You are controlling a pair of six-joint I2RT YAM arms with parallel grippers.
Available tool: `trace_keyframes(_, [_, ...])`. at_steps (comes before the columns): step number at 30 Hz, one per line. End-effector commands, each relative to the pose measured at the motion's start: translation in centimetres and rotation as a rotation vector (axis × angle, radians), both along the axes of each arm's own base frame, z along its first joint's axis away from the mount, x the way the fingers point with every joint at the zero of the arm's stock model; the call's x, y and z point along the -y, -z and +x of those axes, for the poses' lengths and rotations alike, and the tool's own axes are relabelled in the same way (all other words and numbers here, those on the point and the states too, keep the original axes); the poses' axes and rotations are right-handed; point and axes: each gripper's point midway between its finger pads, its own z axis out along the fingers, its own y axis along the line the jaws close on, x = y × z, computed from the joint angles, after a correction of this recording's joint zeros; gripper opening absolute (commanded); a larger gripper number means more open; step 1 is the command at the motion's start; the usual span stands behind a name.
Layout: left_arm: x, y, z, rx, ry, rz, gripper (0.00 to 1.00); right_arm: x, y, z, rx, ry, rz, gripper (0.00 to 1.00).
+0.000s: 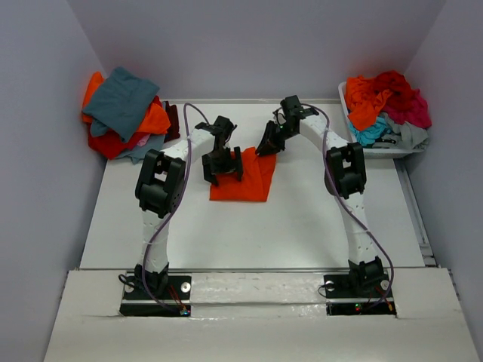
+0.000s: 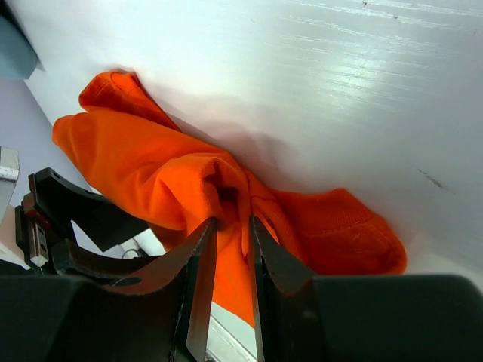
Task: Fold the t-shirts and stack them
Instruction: Fold the long partially folded tshirt into a neat square
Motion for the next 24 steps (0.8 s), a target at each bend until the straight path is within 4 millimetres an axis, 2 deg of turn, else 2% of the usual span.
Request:
trace_keyframes(1, [-1.5, 1.1, -2.5, -0.086, 0.017, 0.075, 0.99, -0.9, 0.1, 0.1, 0.017, -0.016, 0.037, 0.29])
trace_keyframes(6, [-1.5, 1.1, -2.4, -0.087, 0.023, 0.075, 0.99, -1.3, 0.1, 0.4, 0.029, -0.021, 0.066, 0.29])
trace_keyframes(15, [-1.4, 1.0, -2.3, -0.088, 0.03, 0.077, 0.99, -2.2, -1.1, 1.5, 0.06, -0.022, 0.121, 0.3])
trace_keyframes(24, [-1.4, 1.2, -2.3, -0.094, 0.035, 0.077, 0.99, -2.8, -0.7, 1.2, 0.036, -0.029, 0.169, 0.31])
